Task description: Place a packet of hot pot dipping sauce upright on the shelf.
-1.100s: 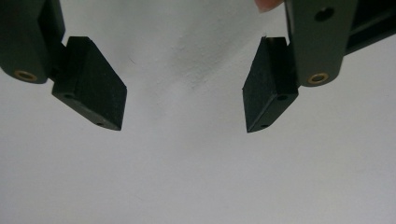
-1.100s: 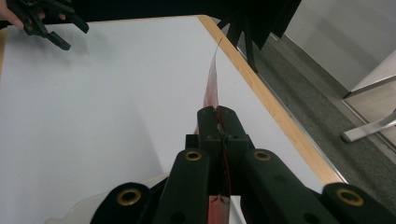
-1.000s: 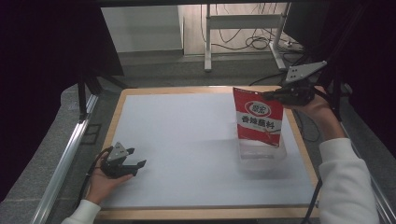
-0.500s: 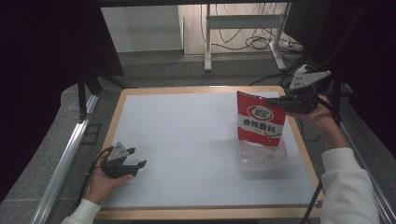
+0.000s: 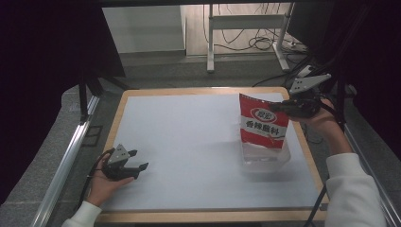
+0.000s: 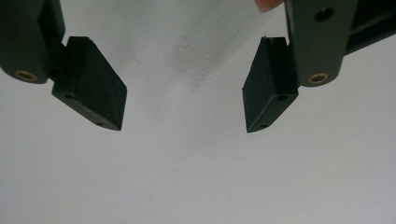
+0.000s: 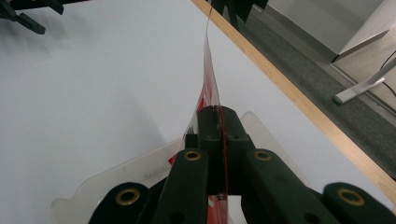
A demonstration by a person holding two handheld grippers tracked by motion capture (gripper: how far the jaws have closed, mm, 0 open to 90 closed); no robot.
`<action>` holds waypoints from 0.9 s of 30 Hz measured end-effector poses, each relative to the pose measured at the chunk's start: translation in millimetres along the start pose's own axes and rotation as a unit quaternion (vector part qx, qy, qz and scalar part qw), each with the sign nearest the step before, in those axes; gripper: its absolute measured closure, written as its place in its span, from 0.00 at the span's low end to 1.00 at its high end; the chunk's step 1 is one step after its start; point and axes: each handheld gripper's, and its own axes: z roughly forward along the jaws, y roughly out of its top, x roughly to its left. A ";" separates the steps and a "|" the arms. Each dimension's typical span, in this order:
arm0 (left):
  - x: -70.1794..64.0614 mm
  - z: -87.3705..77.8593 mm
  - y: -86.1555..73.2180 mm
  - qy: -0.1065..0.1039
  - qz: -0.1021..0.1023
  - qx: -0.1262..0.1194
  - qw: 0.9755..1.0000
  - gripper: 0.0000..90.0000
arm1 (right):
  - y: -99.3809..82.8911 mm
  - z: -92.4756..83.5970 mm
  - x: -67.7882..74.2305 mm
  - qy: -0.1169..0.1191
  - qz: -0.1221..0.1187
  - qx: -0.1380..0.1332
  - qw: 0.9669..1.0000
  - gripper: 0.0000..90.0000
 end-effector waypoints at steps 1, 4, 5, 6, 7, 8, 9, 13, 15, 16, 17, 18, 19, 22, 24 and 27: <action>0.3 -0.3 0.0 0.000 0.001 0.000 1.000 0.34 | 0.0 0.2 0.4 -0.001 0.000 0.002 1.000 0.98; 0.4 -1.2 0.0 0.000 0.001 -0.001 1.000 0.34 | -0.4 0.9 1.5 -0.001 -0.001 0.008 1.000 0.98; 0.4 -1.3 -0.1 0.000 0.001 -0.003 1.000 0.34 | -0.4 0.9 1.8 -0.004 -0.001 0.010 1.000 0.98; 0.4 -1.6 0.0 0.000 0.000 -0.004 1.000 0.34 | 0.5 -0.5 2.4 -0.004 -0.003 0.004 1.000 0.97; 0.8 -2.0 0.0 0.000 0.001 -0.003 1.000 0.34 | 1.8 -1.5 3.3 -0.007 -0.005 -0.002 1.000 0.92; 1.0 -2.2 0.1 0.000 0.002 -0.003 1.000 0.34 | 3.6 -2.5 4.8 -0.017 -0.005 -0.006 1.000 0.80; 1.1 -2.2 0.1 0.000 0.001 -0.004 1.000 0.34 | 3.6 -2.5 4.8 -0.017 -0.005 -0.006 1.000 0.80; 1.6 -2.5 0.7 -0.001 0.002 -0.004 1.000 0.34 | 17.6 -9.8 17.4 -0.065 0.003 -0.039 0.997 0.52; 1.2 -2.7 1.3 -0.002 -0.002 -0.010 1.000 0.34 | 25.6 -11.2 26.6 -0.086 -0.001 -0.048 0.995 0.48; 1.2 -2.7 1.3 -0.002 -0.002 -0.010 1.000 0.34 | 25.6 -11.2 26.6 -0.086 -0.001 -0.048 0.995 0.48; 1.2 -3.0 1.8 -0.002 -0.002 -0.011 1.000 0.34 | 29.6 -11.5 31.6 -0.091 0.000 -0.054 0.994 0.47; 0.9 -3.0 2.8 -0.003 -0.001 -0.012 1.000 0.34 | 38.1 -11.3 44.5 -0.091 -0.002 -0.068 0.994 0.45; 0.9 -3.0 2.8 -0.003 -0.001 -0.012 1.000 0.34 | 38.1 -11.3 44.5 -0.091 -0.002 -0.068 0.994 0.45; -0.8 -2.3 3.8 -0.006 0.002 -0.013 1.000 0.33 | 46.9 -6.9 61.4 -0.105 0.008 -0.065 0.992 0.45; -1.2 -2.5 4.1 -0.008 0.004 -0.012 1.000 0.34 | 50.5 -2.3 74.2 -0.105 0.018 -0.074 0.992 0.44; -1.3 -2.5 4.4 -0.009 0.001 -0.017 1.000 0.34 | 53.6 4.9 92.6 -0.095 0.027 -0.090 0.991 0.44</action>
